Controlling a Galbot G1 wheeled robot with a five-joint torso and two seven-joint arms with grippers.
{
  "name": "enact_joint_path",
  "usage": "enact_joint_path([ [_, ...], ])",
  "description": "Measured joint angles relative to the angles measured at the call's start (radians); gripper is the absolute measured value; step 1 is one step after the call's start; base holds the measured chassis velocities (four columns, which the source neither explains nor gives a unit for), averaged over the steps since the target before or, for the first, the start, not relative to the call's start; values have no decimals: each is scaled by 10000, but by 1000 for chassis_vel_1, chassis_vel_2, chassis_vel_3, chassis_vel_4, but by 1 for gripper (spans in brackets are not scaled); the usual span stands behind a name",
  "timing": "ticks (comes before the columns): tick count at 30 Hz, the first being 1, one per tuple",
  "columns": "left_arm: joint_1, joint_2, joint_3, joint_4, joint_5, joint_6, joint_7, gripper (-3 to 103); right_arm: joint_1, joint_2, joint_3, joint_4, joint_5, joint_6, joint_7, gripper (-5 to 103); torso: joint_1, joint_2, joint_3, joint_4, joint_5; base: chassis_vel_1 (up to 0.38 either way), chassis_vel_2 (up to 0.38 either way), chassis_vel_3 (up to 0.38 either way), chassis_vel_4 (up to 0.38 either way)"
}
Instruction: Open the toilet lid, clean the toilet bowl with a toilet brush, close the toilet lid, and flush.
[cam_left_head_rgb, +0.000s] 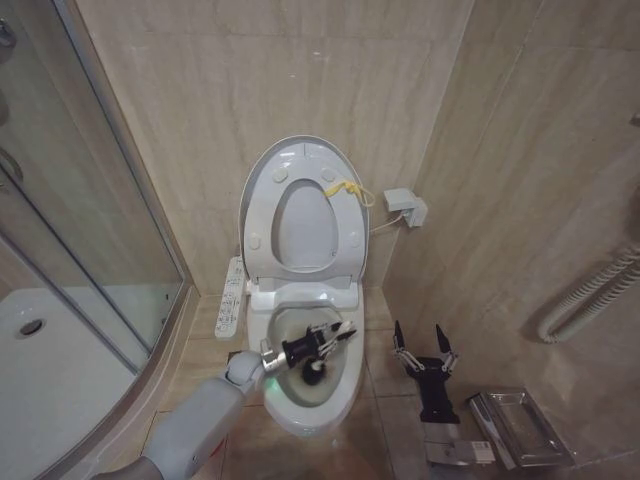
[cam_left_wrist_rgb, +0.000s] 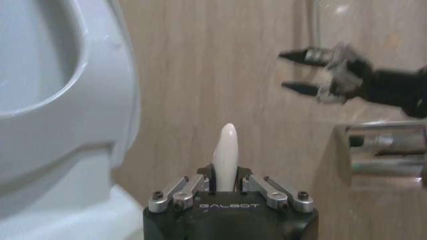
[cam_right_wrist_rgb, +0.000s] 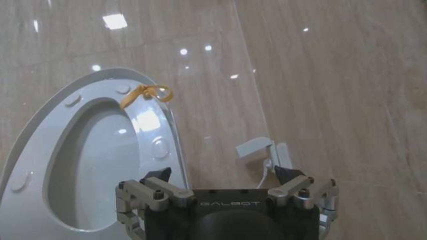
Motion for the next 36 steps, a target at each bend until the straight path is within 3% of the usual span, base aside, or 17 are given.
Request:
enact_joint_path([
  [3, 95, 2, 1, -589, -233, 129, -70, 22, -2, -27, 18, 0, 11, -4, -3, 100, 1, -1, 1, 4, 1, 0, 0, 0, 0],
  [5, 157, -1, 178, -1375, -467, 316, -129, 22, -9, -32, 78, -5, 27, -2, -5, 100, 1, 0, -1, -10, -3, 0, 0, 0, 0],
  [7, 150, -1, 302, -1396, -423, 316, -149, 22, -17, -25, 103, -10, 31, 0, -4, 100, 0, 1, -1, -16, -3, 0, 0, 0, 0],
  [11, -102, -114, 348, 32, -188, 10, -285, 22, -19, 7, 29, 29, 26, 0, -19, 100, 0, 1, -1, -10, -3, 0, 0, 0, 0],
  [14, -124, -100, 294, -368, -349, 97, -336, 22, -55, 11, 39, 32, 26, 2, -27, 100, 2, -2, 2, 2, 3, 0, 0, 0, 0],
  [15, -140, -96, 301, -925, -531, 193, -368, 22, -72, 18, 61, 32, 23, 5, -32, 100, 2, -1, 2, -1, -2, 0, 0, 0, 0],
  [18, -183, -83, 402, -1058, -613, 203, -401, 22, -86, 47, 75, 32, 18, 14, -35, 100, 0, 0, -1, -15, 0, 0, 0, 0, 0],
  [20, -192, -72, 499, -734, -552, 148, -407, 22, -87, 64, 70, 34, 11, 17, -38, 100, 0, 0, 0, -10, 0, 0, 0, 0, 0],
  [23, -424, -262, 566, 841, -389, -103, -318, 22, -95, 87, 41, 123, -11, 17, -61, 100, 0, 0, -1, 1, -2, 0, 0, 0, 0],
  [25, -512, -356, 529, 911, -470, -96, -295, 22, -99, 92, 36, 147, -22, 18, -71, 100, -1, 0, -1, -9, -2, 0, 0, 0, 0],
  [27, -558, -431, 543, 372, -716, 25, -315, 22, -117, 102, 45, 152, -29, 16, -71, 100, 3, -2, 3, 6, 2, 0, 0, 0, 0],
  [29, -697, -563, 652, -103, -891, 86, -373, 21, -151, 129, 66, 153, -54, 17, -72, 100, 0, 1, -2, -19, -3, 0, 0, 0, 0],
  [34, -723, -572, 916, 1251, -578, -49, -452, 21, -209, 119, 45, 271, -69, 16, -75, 100, 0, 0, 0, -2, -2, 0, 0, 0, 0],
  [36, -741, -577, 918, 1286, -542, -57, -489, 21, -209, 104, 45, 292, -68, 15, -76, 100, -1, 1, -2, -2, -3, 0, 0, 0, 0],
])
